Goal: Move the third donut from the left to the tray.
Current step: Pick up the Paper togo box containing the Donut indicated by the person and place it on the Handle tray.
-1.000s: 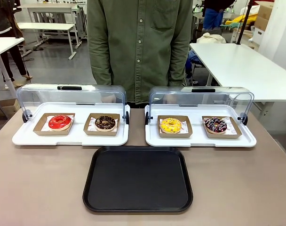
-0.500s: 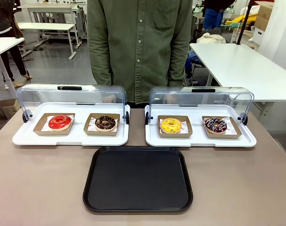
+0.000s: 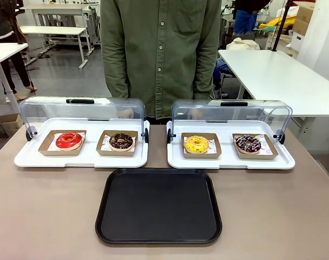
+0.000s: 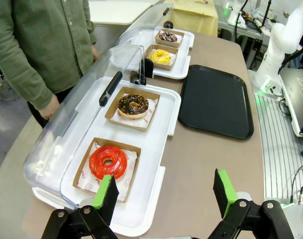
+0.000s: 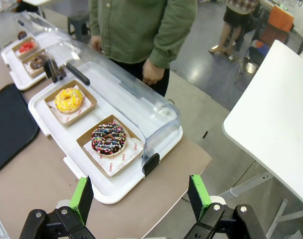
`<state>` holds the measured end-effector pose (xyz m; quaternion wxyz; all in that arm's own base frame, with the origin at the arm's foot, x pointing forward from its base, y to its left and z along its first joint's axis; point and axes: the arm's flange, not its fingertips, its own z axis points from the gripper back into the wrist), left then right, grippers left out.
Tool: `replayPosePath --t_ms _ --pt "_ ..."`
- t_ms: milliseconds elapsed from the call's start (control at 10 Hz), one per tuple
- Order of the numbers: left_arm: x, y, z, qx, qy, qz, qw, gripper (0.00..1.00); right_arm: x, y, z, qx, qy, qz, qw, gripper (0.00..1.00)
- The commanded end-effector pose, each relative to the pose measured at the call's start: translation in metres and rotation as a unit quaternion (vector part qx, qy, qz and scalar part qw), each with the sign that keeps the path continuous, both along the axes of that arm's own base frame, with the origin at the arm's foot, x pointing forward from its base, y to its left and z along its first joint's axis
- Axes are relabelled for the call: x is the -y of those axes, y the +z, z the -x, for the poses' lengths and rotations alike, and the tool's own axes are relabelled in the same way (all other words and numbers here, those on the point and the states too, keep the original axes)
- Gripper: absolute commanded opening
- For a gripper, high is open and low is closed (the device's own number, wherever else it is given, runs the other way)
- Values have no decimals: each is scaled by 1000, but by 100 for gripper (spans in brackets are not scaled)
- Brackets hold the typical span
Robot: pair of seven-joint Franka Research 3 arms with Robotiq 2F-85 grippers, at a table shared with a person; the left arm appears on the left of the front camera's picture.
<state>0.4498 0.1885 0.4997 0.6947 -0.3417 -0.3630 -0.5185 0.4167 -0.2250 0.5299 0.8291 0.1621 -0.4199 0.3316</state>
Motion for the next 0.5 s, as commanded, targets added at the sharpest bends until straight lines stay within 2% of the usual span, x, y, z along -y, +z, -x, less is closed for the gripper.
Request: replayPosePath --t_ms 0,400 --pt "0 1 0 1 0 0 1000 100 1 -1 -2 18 7 -5 1000 100" --pt "0 1 0 1 0 0 1000 100 1 -1 -2 18 7 -5 1000 100"
